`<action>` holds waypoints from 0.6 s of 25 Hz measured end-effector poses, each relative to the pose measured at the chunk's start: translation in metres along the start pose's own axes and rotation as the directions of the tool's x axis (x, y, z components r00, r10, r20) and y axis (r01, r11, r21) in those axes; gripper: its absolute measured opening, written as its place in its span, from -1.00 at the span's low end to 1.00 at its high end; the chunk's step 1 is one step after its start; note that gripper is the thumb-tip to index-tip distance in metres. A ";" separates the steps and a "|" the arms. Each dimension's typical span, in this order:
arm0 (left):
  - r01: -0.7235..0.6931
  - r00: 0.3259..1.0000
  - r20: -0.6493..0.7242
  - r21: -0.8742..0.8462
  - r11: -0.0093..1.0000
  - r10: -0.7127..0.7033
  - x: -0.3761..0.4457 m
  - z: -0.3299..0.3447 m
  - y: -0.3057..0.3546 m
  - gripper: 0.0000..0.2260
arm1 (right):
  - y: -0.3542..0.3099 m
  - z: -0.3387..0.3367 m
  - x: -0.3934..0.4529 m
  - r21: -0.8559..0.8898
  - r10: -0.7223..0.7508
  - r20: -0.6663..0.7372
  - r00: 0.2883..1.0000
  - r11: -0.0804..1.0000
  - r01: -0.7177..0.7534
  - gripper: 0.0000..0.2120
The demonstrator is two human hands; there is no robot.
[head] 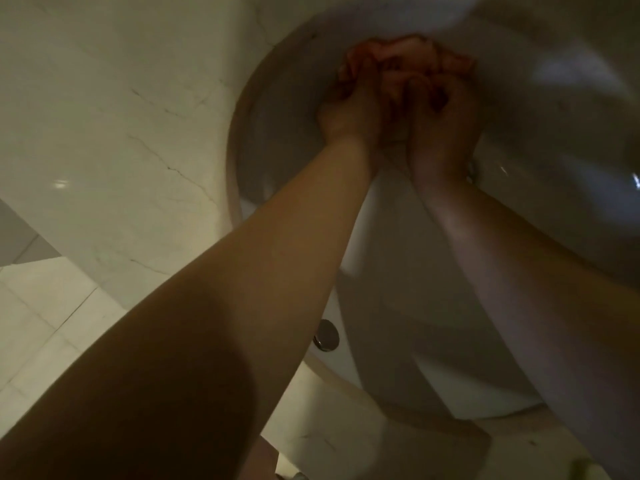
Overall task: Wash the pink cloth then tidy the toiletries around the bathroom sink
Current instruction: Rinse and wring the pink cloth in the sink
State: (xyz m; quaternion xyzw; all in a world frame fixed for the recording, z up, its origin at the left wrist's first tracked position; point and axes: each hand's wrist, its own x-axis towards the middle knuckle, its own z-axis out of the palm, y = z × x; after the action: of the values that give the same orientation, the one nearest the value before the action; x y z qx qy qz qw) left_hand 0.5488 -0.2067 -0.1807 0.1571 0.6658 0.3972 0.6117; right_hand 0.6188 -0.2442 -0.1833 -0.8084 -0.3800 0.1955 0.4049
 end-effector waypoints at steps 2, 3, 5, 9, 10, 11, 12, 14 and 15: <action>-0.029 0.999 -0.031 -0.011 1.000 0.029 -0.003 -0.007 0.007 -0.65 | -0.004 0.006 0.004 -0.037 -0.048 0.040 0.998 0.998 0.050 -0.87; -0.069 0.996 -0.054 -0.010 0.998 0.069 -0.002 -0.011 0.006 -0.59 | -0.007 0.011 0.005 -0.058 -0.083 0.054 0.995 0.995 0.086 -0.87; -0.113 0.984 -0.135 0.012 0.994 0.114 0.001 -0.019 0.004 -0.50 | -0.019 0.021 0.002 -0.025 -0.137 0.130 0.982 0.990 0.141 -0.85; -0.105 0.973 -0.210 -0.020 0.994 0.098 -0.009 -0.018 0.009 -0.66 | -0.019 0.017 0.001 0.001 -0.176 0.155 0.972 0.984 0.178 -0.86; -0.067 0.983 -0.174 -0.028 0.997 0.061 -0.013 -0.011 0.013 -0.68 | -0.017 0.012 0.002 0.001 -0.169 0.123 0.978 0.985 0.170 -0.88; -0.018 0.993 -0.119 0.000 1.000 0.018 -0.015 -0.006 0.015 -0.71 | -0.014 0.005 0.005 0.017 -0.157 0.084 0.984 0.988 0.156 -0.89; 0.002 0.999 -0.054 0.041 0.999 0.000 -0.014 -0.001 0.015 -0.74 | -0.010 -0.003 0.007 0.026 -0.122 0.069 0.990 0.992 0.121 -0.88; 0.010 0.993 0.118 0.134 0.991 -0.026 -0.015 0.015 0.007 -0.85 | 0.007 -0.027 0.009 -0.022 -0.044 0.054 0.998 0.999 0.046 -0.80; 0.014 0.978 0.204 0.175 0.984 -0.050 -0.016 0.021 0.003 -0.87 | 0.019 -0.039 0.008 -0.043 -0.038 0.015 0.999 0.998 0.039 -0.75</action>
State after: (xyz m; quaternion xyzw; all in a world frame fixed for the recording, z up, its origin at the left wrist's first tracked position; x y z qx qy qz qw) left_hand 0.5714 -0.2093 -0.1660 0.2394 0.6328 0.3097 0.6681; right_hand 0.6564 -0.2650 -0.1751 -0.8082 -0.4024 0.1851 0.3881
